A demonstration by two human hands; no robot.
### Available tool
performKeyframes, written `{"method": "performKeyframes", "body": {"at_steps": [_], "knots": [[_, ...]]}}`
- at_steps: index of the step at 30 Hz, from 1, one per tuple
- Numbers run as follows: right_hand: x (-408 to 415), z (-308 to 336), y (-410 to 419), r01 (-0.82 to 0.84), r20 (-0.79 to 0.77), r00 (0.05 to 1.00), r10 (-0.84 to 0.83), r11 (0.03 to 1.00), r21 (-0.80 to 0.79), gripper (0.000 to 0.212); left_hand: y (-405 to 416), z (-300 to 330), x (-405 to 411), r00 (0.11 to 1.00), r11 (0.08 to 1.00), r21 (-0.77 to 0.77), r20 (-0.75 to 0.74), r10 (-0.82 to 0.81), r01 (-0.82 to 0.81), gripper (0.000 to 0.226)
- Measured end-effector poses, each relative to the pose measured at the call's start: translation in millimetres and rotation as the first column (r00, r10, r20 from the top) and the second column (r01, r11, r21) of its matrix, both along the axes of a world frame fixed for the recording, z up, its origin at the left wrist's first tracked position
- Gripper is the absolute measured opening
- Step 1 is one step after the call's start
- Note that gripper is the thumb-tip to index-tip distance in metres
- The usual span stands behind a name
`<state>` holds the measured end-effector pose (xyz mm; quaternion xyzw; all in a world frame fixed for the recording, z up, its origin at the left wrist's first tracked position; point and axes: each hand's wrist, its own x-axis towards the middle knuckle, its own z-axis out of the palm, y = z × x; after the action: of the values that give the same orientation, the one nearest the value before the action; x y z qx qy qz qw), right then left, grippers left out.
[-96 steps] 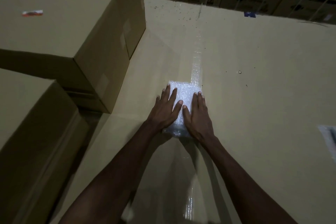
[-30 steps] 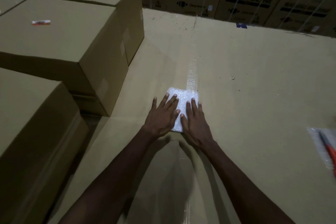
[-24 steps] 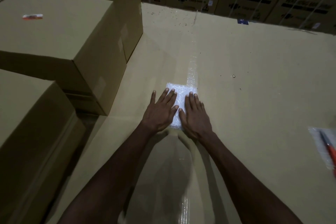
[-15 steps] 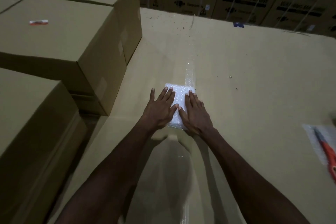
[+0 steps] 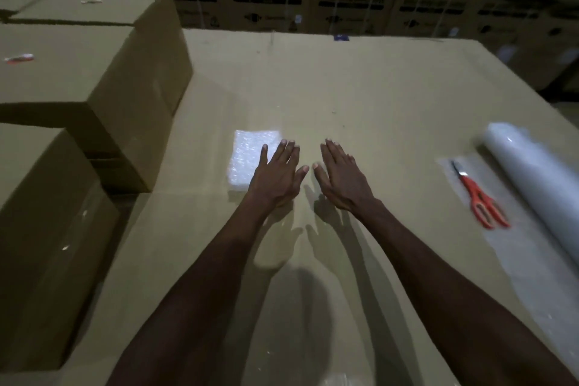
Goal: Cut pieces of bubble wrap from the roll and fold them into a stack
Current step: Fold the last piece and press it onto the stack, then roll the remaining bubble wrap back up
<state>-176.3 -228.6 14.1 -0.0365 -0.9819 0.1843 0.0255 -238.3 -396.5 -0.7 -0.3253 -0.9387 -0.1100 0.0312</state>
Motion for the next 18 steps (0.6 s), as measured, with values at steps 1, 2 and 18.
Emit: {"method": "performKeyframes", "body": {"at_steps": [1,2,18], "knots": [[13,0,14,0.014,-0.005,1.000,-0.014,1.000,0.006,0.062,16,1,11,1.000,1.000,-0.006,0.017,-0.018,0.018,0.077],[25,-1,30,0.029,-0.009,1.000,-0.029,1.000,0.010,0.062,33,2,23,0.999,0.999,-0.010,0.032,-0.040,0.041,0.071],[187,-43,312,0.334,0.070,0.940,-0.333,0.942,-0.002,0.071,312,-23,179,0.986,0.988,-0.073,0.110,-0.126,0.135,0.072]]}}
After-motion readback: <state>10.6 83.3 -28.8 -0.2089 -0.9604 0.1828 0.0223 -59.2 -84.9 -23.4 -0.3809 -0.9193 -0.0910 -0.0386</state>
